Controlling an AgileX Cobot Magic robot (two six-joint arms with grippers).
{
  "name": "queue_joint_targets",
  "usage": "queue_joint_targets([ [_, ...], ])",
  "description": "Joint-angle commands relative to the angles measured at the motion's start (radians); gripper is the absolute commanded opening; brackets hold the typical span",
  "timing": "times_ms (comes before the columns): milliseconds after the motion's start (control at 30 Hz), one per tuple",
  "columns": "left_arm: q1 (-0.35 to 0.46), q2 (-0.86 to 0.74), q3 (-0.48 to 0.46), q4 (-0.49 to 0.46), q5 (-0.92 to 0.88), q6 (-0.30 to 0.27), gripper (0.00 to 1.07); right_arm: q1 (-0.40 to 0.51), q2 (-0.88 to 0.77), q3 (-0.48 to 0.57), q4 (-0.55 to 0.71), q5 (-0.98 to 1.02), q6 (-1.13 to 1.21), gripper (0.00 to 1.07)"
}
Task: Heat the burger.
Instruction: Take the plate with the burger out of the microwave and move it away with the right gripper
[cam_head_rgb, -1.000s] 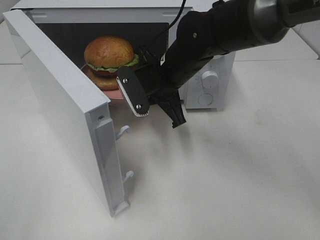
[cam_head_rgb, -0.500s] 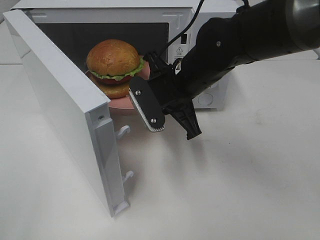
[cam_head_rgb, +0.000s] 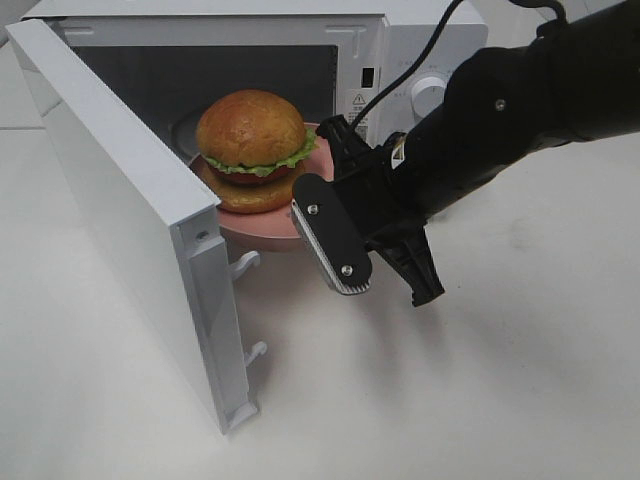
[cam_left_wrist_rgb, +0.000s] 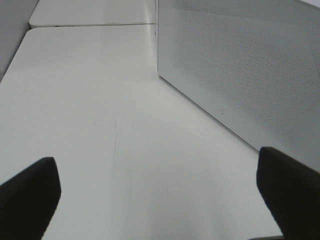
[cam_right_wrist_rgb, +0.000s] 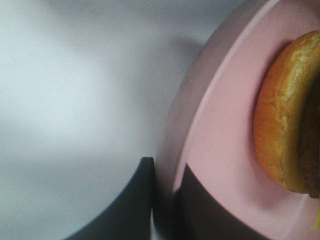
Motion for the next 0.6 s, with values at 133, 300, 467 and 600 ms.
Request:
queue_joint_targets([
  [133, 0.001, -0.02, 0.003, 0.002, -0.002, -0.001, 1.0, -0.007, -0.078, 0.061, 0.011, -0.097, 0.015, 0.0],
  [300, 0.001, -0.02, 0.003, 0.002, -0.002, -0.001, 1.0, -0.007, -0.145, 0.135, 0.011, -0.11, 0.015, 0.0],
  [467, 0.001, -0.02, 0.003, 0.002, -0.002, -0.001, 1.0, -0.007, -0.221, 0.21, 0.011, -0.121, 0.015, 0.0],
  [600, 0.001, -0.02, 0.003, 0.002, -0.002, -0.001, 1.0, -0.007, -0.296, 0.282, 0.011, -0.121, 0.016, 0.0],
])
